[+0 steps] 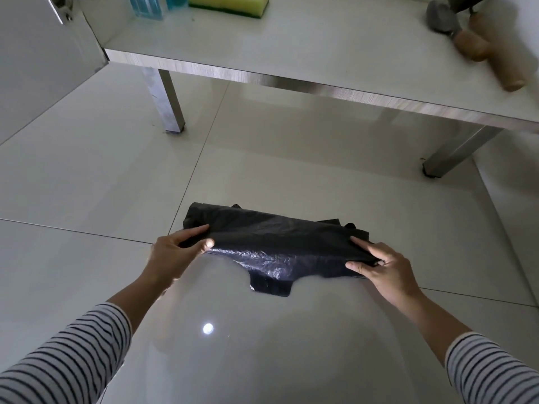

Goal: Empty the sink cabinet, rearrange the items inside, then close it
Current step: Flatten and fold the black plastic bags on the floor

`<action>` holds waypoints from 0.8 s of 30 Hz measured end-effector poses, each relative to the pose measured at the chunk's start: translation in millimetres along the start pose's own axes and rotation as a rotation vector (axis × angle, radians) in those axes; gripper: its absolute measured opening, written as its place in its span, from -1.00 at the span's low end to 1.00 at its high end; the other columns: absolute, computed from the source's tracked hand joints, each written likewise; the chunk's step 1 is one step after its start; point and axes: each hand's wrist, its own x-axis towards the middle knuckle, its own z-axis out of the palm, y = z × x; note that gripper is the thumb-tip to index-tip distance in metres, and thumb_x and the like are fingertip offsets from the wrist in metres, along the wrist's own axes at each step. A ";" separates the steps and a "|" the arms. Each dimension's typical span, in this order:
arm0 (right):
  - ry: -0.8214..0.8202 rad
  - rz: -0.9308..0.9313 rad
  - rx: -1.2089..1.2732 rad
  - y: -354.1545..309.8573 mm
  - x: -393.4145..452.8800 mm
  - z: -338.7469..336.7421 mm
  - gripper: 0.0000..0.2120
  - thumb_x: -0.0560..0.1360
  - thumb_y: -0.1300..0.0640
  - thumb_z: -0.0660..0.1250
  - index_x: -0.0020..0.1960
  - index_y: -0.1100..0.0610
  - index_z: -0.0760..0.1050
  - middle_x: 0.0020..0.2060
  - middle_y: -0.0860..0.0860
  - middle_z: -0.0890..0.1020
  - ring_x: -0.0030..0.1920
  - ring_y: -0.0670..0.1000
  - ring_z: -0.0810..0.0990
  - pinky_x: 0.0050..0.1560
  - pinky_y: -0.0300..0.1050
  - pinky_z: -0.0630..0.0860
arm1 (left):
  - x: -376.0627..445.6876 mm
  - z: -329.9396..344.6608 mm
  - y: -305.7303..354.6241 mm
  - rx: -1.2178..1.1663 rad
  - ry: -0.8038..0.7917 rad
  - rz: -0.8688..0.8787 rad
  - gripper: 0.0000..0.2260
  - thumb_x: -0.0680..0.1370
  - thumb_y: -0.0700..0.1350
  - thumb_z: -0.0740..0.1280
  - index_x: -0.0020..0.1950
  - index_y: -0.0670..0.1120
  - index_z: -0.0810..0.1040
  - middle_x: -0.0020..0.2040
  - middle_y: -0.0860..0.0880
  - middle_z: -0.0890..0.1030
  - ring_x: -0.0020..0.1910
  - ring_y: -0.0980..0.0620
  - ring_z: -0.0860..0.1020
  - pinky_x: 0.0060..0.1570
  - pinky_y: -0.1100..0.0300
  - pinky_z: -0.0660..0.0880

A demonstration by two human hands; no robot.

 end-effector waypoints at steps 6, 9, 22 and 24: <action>0.101 -0.044 0.116 -27.7 -9.6 -15.6 -0.57 0.17 -0.25 0.51 0.00 -0.46 0.49 -0.06 0.00 0.52 -0.29 -0.06 0.57 -0.14 -0.53 0.40 | -6.5 -6.1 11.6 -0.093 0.059 0.055 -0.56 0.15 0.14 0.58 0.01 0.28 0.62 0.02 0.11 0.65 0.06 0.16 0.58 0.15 0.21 0.45; 0.156 -0.156 0.117 -50.8 -11.3 -32.2 -0.45 0.28 0.22 0.53 0.07 -0.34 0.52 -0.04 0.10 0.51 -0.20 -0.12 0.58 -0.09 -0.53 0.44 | -7.9 -10.1 36.0 -0.161 0.085 0.144 -0.57 0.16 0.08 0.58 0.01 0.25 0.63 0.02 0.09 0.66 0.06 0.15 0.59 0.13 0.22 0.46; 0.403 -0.457 0.004 -191.9 115.1 -191.3 -0.55 0.35 0.12 0.49 0.21 -0.05 0.49 0.12 0.06 0.51 0.05 -0.14 0.56 0.03 -0.52 0.42 | 68.7 -23.7 289.0 -0.292 0.108 0.617 -0.62 0.39 -0.18 0.47 0.18 0.04 0.56 0.03 0.06 0.59 -0.06 0.29 0.55 -0.03 0.48 0.47; 0.486 -0.508 -0.108 -216.0 159.4 -223.0 -0.55 0.37 0.05 0.49 0.24 -0.04 0.50 0.12 0.08 0.52 0.11 -0.02 0.53 0.13 -0.45 0.40 | 96.5 -19.8 337.7 -0.308 0.131 0.666 -0.62 0.40 -0.17 0.47 0.18 0.03 0.55 0.04 0.02 0.59 -0.04 0.24 0.55 0.01 0.45 0.47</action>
